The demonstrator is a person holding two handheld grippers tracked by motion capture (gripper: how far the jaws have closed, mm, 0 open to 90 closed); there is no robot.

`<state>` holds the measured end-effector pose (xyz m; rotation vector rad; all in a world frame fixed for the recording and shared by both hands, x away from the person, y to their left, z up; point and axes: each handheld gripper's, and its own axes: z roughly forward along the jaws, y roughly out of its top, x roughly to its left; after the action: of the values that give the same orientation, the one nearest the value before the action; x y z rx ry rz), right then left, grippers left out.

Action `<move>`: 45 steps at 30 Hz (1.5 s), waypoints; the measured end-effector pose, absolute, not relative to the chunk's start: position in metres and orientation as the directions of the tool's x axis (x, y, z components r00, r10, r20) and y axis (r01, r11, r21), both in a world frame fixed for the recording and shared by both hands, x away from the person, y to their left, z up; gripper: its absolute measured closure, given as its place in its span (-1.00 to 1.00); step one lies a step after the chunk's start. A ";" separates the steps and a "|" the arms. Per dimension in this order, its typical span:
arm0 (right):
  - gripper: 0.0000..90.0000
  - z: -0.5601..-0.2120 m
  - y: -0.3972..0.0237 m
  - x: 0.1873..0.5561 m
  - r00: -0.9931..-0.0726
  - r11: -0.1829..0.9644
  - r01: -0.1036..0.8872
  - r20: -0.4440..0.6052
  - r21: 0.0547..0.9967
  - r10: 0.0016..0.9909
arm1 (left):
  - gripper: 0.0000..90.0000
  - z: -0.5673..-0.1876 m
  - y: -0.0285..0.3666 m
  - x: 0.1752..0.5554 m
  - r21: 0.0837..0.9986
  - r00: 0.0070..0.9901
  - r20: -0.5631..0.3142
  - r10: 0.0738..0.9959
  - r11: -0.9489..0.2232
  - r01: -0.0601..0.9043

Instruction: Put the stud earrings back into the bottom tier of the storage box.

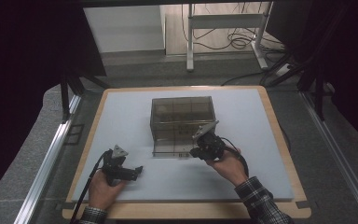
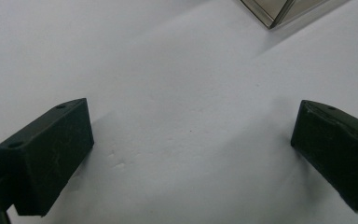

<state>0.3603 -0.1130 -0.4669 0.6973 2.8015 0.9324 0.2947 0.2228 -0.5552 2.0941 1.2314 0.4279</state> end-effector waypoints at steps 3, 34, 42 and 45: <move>0.88 -0.467 -0.109 0.365 -0.887 0.699 0.389 0.038 0.600 0.461 | -1.00 -0.555 0.223 0.295 0.685 0.502 -0.050 0.863 -0.336 0.646; 0.87 -0.505 -0.082 0.404 -0.862 0.679 0.413 0.020 0.607 0.506 | -1.00 -0.555 0.223 0.295 0.685 0.500 -0.054 0.864 -0.333 0.648; 0.80 -0.508 -0.081 0.405 -0.864 0.686 0.416 0.025 0.597 0.502 | -1.00 -0.555 0.223 0.295 0.685 0.500 -0.054 0.864 -0.333 0.648; 0.78 -0.507 -0.081 0.404 -0.866 0.690 0.413 0.020 0.595 0.500 | -1.00 -0.555 0.223 0.295 0.685 0.500 -0.054 0.864 -0.333 0.648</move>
<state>0.4045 -0.0814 -0.5073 0.7489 2.7544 0.9165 0.2945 0.2226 -0.5553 2.0904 1.2352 0.4247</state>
